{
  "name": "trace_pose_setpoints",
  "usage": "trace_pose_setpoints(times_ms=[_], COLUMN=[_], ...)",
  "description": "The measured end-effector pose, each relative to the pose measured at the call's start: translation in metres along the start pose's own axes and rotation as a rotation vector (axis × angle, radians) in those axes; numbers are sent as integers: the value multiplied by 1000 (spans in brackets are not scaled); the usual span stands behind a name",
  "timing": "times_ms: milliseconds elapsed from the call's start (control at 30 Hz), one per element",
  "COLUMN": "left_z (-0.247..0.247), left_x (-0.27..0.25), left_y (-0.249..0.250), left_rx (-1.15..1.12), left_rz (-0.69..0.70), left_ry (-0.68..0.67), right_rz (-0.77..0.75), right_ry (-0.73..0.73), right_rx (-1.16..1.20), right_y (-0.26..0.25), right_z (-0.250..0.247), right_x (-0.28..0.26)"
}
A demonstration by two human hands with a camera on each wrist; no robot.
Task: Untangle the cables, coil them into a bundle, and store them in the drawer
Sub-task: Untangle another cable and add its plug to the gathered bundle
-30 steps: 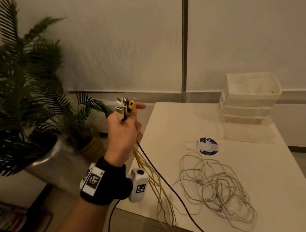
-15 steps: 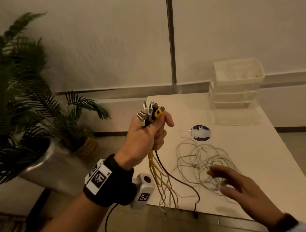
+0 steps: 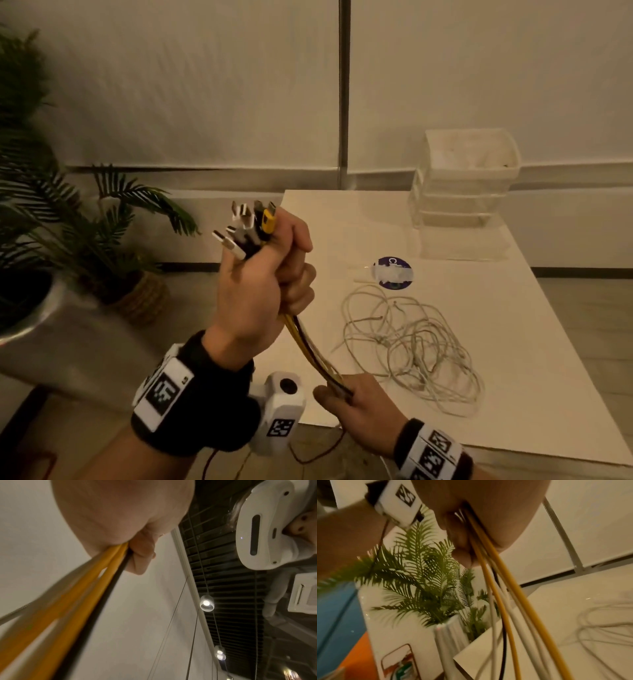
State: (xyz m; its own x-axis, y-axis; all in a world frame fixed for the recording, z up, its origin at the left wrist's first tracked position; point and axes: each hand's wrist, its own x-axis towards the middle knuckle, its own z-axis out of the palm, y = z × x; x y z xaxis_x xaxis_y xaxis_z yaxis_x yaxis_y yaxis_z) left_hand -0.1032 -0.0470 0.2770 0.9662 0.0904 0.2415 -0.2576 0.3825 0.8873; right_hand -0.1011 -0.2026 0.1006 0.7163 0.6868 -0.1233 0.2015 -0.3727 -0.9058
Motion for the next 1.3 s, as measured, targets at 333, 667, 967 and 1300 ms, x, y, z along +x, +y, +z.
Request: trace_pose_setpoints(times_ms=[333,667,967,1300], left_z=[1,-6,5,5], left_x=[12,-8,6,4], left_y=[-27,-58,-66,-65], left_rx=[-60,15,101,148], left_rz=[-61,-193,-125,-95], left_ry=[-70,120,144,289], right_rz=[289,374,304,178], right_ry=[-152,-292,84,-254], right_rx=[-75,-325,-583,-1006], right_y=[72,138,168,191], right_z=[5,-88,-112,-113], right_x=[-2,-13,90,139])
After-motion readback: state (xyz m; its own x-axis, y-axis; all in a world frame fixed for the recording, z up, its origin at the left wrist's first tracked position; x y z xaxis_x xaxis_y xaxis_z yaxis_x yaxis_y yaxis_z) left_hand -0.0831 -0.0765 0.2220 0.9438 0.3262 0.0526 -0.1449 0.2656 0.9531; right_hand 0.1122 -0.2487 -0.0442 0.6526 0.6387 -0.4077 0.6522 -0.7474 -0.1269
